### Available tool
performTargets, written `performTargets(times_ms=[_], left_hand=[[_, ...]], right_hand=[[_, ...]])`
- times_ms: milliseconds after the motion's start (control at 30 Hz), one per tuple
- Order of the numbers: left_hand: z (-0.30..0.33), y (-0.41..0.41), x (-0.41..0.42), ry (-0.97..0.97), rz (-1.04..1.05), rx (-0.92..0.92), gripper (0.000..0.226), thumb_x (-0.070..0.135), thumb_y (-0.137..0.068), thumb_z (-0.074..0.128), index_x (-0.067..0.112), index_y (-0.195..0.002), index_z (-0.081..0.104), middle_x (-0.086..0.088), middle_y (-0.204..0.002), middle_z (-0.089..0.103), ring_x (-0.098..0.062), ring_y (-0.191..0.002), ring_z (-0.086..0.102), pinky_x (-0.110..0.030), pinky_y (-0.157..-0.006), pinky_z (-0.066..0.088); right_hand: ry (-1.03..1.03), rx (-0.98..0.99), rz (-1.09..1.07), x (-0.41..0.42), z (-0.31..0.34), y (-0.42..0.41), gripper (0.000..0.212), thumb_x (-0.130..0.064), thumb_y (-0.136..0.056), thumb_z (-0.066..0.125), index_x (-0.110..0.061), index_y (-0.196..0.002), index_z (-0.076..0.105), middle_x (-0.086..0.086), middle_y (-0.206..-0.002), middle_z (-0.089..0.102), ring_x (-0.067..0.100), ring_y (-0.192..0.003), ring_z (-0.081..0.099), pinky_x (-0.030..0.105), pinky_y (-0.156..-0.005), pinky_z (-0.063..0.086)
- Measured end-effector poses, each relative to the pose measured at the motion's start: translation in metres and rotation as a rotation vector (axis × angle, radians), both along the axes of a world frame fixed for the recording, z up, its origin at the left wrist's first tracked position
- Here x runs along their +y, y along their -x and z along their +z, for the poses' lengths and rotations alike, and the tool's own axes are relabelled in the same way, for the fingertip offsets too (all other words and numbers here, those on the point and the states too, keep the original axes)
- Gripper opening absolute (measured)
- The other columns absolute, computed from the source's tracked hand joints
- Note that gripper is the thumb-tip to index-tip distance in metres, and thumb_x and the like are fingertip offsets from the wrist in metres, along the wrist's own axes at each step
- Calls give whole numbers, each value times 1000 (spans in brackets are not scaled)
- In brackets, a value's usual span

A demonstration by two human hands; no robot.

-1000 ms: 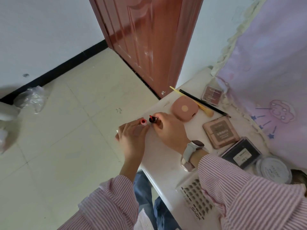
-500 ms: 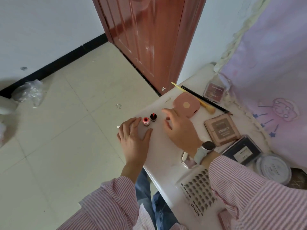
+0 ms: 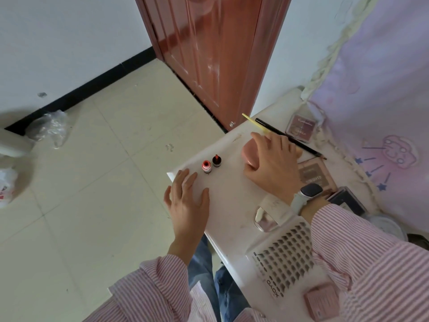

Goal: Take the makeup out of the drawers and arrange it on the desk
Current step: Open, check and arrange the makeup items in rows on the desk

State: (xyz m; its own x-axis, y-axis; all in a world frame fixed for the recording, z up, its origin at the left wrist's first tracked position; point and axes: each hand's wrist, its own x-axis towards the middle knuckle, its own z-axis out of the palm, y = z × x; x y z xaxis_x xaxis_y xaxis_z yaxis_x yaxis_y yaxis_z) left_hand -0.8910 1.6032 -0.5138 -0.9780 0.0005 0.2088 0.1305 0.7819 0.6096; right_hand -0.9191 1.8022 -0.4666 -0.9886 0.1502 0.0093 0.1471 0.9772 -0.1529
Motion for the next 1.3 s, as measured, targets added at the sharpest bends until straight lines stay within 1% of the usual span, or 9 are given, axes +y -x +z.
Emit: performTargets(times_ms=[133, 233, 333, 467, 567, 867, 1000, 1133, 1300], left_hand=[[18, -9, 0, -211, 51, 94, 27, 23, -82, 53, 16, -109, 55, -8, -116, 53, -15, -110, 46, -22, -95, 34], [41, -10, 12, -344, 4, 108, 22, 19, -83, 53, 11, -103, 59, -2, -106, 53, -6, -94, 52, -11, -76, 43], [70, -12, 32, -556, -6, -178, 11, 10, -88, 55, 20, -91, 60, 5, -89, 63, -4, -76, 59, -13, -66, 46], [90, -13, 56, -952, -102, -813, 19, 20, -97, 43, 16, -102, 62, -5, -96, 69, -16, -84, 67, -28, -74, 52], [93, -11, 68, -1306, -76, -1084, 38, 35, -97, 37, 9, -105, 63, -8, -95, 69, -22, -85, 66, -31, -72, 53], [94, -5, 78, -1522, -71, -1057, 49, 40, -84, 50, 21, -129, 48, -8, -126, 58, -20, -105, 63, -31, -77, 54], [93, 2, 77, -1451, 3, -1079, 67, 61, -77, 44, 12, -123, 49, -17, -112, 65, -28, -96, 67, -32, -73, 57], [90, 7, 78, -1356, -86, -1215, 76, 70, -84, 24, 3, -96, 59, -11, -78, 69, -14, -60, 63, -18, -49, 47], [89, 0, 84, -1324, -195, -1255, 60, 62, -81, 35, 8, -90, 59, -6, -73, 63, -12, -61, 52, -19, -49, 42]], right_hand=[[661, 111, -30, 5, 17, -14, 73, -18, -71, 67, -22, -136, 36, 5, -115, 43, 9, -105, 36, 12, -86, 31], [1116, 98, -157, 10, 36, -26, 60, -12, -68, 71, -31, -120, 47, -2, -116, 44, 6, -110, 43, 19, -83, 48], [1347, 120, -200, 16, 51, -40, 53, -12, -67, 75, -31, -109, 48, 1, -119, 48, 11, -109, 52, 14, -76, 50], [1315, 160, -95, 17, 62, -57, 58, -33, -57, 74, -29, -107, 44, -14, -110, 48, -6, -98, 54, 10, -77, 47], [1181, 160, -33, 15, 58, -68, 61, -39, -58, 74, -30, -110, 43, -31, -111, 45, -4, -106, 51, 14, -87, 45], [549, 75, 70, 10, 57, -80, 70, -71, -63, 49, -36, -122, 38, -7, -116, 34, 5, -104, 33, 19, -83, 37], [566, -52, 213, 25, 64, -76, 63, -64, -79, 34, -33, -132, 43, -10, -108, 33, 2, -95, 36, 9, -78, 35], [558, -24, 314, 35, 61, -73, 49, -44, -86, 40, -20, -126, 55, -5, -101, 45, 2, -90, 41, 2, -86, 32], [436, 23, 404, 39, 65, -65, 40, -36, -85, 47, -11, -111, 64, -1, -96, 59, 7, -84, 53, 17, -75, 46]])
